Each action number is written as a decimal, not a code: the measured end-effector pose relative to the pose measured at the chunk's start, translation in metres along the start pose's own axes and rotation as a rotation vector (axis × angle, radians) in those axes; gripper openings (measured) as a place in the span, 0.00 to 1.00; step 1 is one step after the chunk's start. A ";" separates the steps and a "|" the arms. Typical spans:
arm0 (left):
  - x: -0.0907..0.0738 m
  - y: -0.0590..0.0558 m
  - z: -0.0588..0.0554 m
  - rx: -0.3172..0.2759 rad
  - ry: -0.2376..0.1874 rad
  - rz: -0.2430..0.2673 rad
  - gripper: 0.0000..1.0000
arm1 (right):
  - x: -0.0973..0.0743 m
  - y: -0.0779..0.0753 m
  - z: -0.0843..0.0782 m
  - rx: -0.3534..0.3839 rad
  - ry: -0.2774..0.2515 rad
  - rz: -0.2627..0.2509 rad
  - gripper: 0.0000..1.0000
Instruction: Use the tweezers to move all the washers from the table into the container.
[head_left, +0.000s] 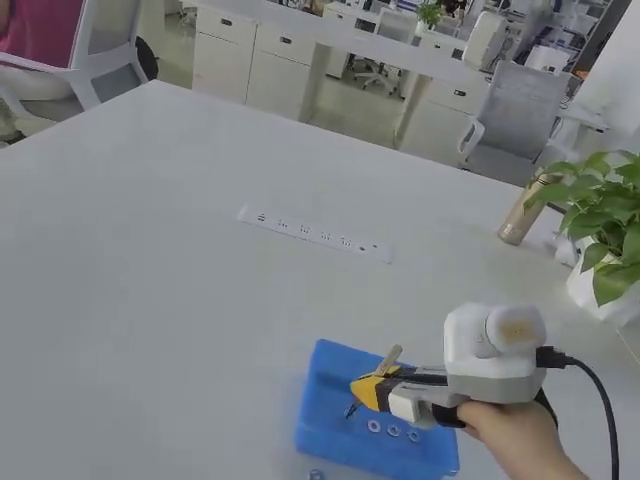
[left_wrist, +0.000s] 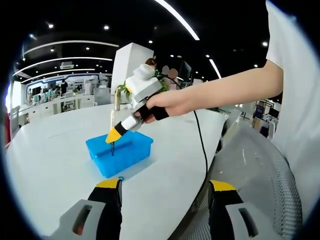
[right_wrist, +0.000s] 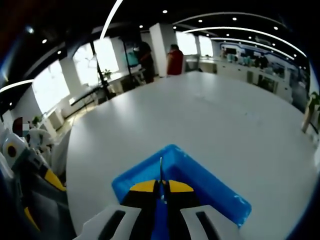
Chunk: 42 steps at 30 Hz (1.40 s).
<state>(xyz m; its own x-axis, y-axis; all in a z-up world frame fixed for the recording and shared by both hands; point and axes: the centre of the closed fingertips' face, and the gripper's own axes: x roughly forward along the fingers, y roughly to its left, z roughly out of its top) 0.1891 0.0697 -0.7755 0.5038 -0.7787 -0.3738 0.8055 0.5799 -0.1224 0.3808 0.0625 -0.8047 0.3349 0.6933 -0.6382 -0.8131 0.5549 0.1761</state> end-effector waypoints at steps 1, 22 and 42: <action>0.000 0.000 0.000 -0.002 0.001 -0.001 0.70 | 0.000 0.000 -0.001 0.001 0.002 -0.001 0.03; 0.001 -0.002 -0.001 0.002 0.006 -0.014 0.70 | -0.043 0.044 0.031 0.041 -0.217 0.057 0.03; 0.001 -0.004 -0.002 0.004 0.009 -0.024 0.70 | -0.007 0.082 -0.030 -0.144 -0.053 0.083 0.04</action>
<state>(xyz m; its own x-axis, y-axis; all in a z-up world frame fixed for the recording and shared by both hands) 0.1859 0.0668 -0.7774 0.4817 -0.7902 -0.3789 0.8185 0.5601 -0.1275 0.2973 0.0894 -0.8081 0.2856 0.7594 -0.5846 -0.8974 0.4260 0.1150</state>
